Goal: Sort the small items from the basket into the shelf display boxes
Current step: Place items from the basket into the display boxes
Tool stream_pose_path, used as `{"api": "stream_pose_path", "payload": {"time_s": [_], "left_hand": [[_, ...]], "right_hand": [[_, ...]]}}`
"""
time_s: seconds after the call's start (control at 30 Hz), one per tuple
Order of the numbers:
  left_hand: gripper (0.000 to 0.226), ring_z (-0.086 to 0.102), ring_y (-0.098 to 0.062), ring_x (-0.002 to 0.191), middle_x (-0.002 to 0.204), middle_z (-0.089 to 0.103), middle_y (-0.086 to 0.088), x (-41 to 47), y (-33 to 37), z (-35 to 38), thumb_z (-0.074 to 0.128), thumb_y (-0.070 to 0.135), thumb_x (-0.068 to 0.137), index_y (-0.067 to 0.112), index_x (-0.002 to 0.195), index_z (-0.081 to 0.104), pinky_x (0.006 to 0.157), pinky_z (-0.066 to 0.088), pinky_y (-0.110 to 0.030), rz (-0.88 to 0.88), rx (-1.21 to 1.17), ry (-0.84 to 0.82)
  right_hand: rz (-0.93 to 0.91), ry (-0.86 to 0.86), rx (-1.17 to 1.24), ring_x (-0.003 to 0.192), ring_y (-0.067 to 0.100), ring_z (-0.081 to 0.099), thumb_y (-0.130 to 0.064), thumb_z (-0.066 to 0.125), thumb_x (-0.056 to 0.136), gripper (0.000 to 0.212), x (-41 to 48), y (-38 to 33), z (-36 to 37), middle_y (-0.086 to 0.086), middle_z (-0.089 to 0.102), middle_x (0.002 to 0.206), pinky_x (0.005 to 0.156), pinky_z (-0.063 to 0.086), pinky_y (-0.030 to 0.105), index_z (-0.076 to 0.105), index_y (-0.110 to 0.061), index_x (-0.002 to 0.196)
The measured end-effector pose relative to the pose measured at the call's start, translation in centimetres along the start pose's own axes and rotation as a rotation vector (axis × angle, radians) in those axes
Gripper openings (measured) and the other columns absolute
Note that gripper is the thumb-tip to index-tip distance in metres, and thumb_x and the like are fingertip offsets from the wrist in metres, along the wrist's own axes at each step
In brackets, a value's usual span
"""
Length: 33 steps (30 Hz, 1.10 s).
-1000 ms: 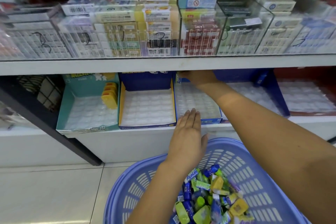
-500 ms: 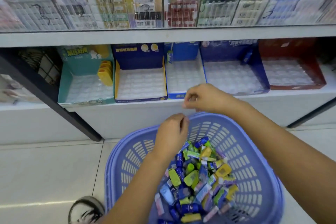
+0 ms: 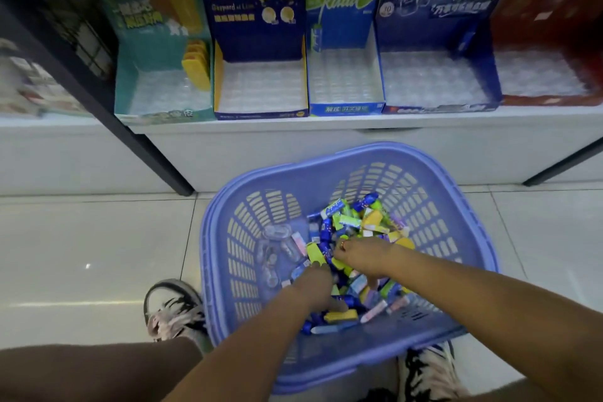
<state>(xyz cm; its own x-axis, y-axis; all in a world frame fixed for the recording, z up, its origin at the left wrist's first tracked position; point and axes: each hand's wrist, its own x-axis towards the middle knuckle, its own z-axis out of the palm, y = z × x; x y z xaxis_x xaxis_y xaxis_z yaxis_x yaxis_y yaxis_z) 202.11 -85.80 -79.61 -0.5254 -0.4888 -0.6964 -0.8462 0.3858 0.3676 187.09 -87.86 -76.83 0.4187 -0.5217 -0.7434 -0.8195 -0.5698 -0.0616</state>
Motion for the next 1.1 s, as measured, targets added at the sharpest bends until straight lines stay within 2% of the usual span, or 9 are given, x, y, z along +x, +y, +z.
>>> {"api": "stream_pose_path", "payload": {"time_s": [0.17, 0.3, 0.4, 0.57, 0.7, 0.8, 0.9, 1.03, 1.1], "left_hand": [[0.073, 0.047, -0.032, 0.115, 0.128, 0.045, -0.021, 0.8, 0.0, 0.4, 0.073, 0.039, 0.08, -0.003, 0.13, 0.04, 0.092, 0.041, -0.04, -0.022, -0.14, 0.014], [0.071, 0.042, -0.035, 0.118, 0.131, 0.041, -0.024, 1.1, 0.7, 1.2, 0.067, 0.035, 0.086, -0.005, 0.134, 0.035, 0.097, 0.04, -0.044, 0.083, 0.073, 0.006], [0.063, 0.037, -0.038, 0.122, 0.136, 0.035, -0.024, 1.6, 1.7, 2.1, 0.058, 0.029, 0.091, -0.003, 0.139, 0.031, 0.098, 0.041, -0.048, 0.094, 0.325, 0.015], [0.043, 0.044, -0.037, 0.117, 0.13, 0.045, -0.023, 2.4, 1.3, 2.4, 0.055, 0.007, 0.089, -0.002, 0.128, 0.041, 0.097, 0.041, -0.043, 0.061, 0.279, 0.07], [0.037, 0.057, -0.033, 0.105, 0.113, 0.059, -0.016, 2.6, 0.1, 1.3, 0.066, 0.016, 0.08, 0.005, 0.114, 0.054, 0.082, 0.047, -0.039, 0.018, 0.026, 0.167], [0.024, 0.058, -0.026, 0.082, 0.083, 0.058, -0.009, 2.4, -0.4, 0.1, 0.072, 0.027, 0.075, 0.01, 0.081, 0.055, 0.064, 0.043, -0.032, -0.041, -0.177, 0.166], [0.027, 0.045, -0.019, 0.057, 0.062, 0.047, -0.004, 2.0, -0.9, -1.9, 0.064, 0.015, 0.077, 0.015, 0.063, 0.041, 0.052, 0.037, -0.027, -0.227, -0.709, 0.185], [0.012, 0.055, -0.015, 0.043, 0.047, 0.056, -0.003, 0.5, -1.1, -4.6, 0.056, 0.009, 0.087, 0.008, 0.075, 0.053, 0.044, 0.052, -0.026, -0.322, -1.583, 0.178], [0.013, 0.065, -0.019, 0.057, 0.057, 0.066, -0.009, -0.4, -0.9, -5.9, 0.051, 0.011, 0.093, 0.006, 0.081, 0.054, 0.055, 0.058, -0.031, -0.232, -1.879, 0.149]], "right_hand": [[-0.026, -0.002, -0.073, 0.124, 0.036, 0.042, -0.027, 0.087, 0.06, 0.107, 0.7, -0.2, 0.9, 0.023, 0.02, 0.149, 0.091, 0.043, 0.044, 0.022, -0.009, 0.142], [-0.029, 0.027, -0.101, 0.11, 0.038, 0.051, -0.017, 0.076, 0.076, 0.084, 1.0, -0.4, 0.8, 0.023, 0.034, 0.138, 0.068, 0.041, 0.043, 0.024, -0.006, 0.141], [-0.064, 0.083, -0.105, 0.1, 0.037, 0.055, -0.009, 0.059, 0.089, 0.06, 0.9, -0.2, 1.1, 0.023, 0.039, 0.132, 0.065, 0.041, 0.042, 0.027, -0.006, 0.14], [-0.064, 0.154, 0.034, 0.104, 0.03, 0.051, -0.017, 0.066, 0.083, 0.057, -1.4, 0.6, 3.9, 0.013, 0.03, 0.138, 0.06, 0.034, 0.036, 0.034, -0.009, 0.13], [0.025, 0.1, 0.067, 0.106, 0.032, 0.053, -0.023, 0.064, 0.086, 0.05, -1.5, 0.2, 3.5, 0.014, 0.049, 0.12, 0.067, 0.039, 0.038, 0.038, -0.007, 0.126], [0.044, -0.013, 0.053, 0.103, 0.034, 0.056, -0.021, 0.064, 0.086, 0.046, -1.0, -0.3, 2.2, 0.015, 0.053, 0.117, 0.074, 0.045, 0.042, 0.045, -0.006, 0.125], [0.102, -0.054, 0.172, 0.085, 0.029, 0.056, -0.03, 0.066, 0.085, 0.034, -1.6, -0.1, 0.8, 0.013, 0.059, 0.1, 0.067, 0.044, 0.036, 0.055, -0.008, 0.108], [0.213, 0.088, 0.781, 0.073, 0.012, 0.054, -0.035, 0.06, 0.09, 0.023, -4.2, 2.6, -1.5, 0.003, 0.057, 0.088, 0.061, 0.042, 0.023, 0.06, -0.014, 0.099], [0.217, 0.27, 1.267, 0.065, 0.004, 0.054, -0.025, 0.058, 0.092, 0.009, -5.6, 3.3, -2.7, -0.001, 0.056, 0.081, 0.059, 0.045, 0.017, 0.061, -0.017, 0.088]]}}
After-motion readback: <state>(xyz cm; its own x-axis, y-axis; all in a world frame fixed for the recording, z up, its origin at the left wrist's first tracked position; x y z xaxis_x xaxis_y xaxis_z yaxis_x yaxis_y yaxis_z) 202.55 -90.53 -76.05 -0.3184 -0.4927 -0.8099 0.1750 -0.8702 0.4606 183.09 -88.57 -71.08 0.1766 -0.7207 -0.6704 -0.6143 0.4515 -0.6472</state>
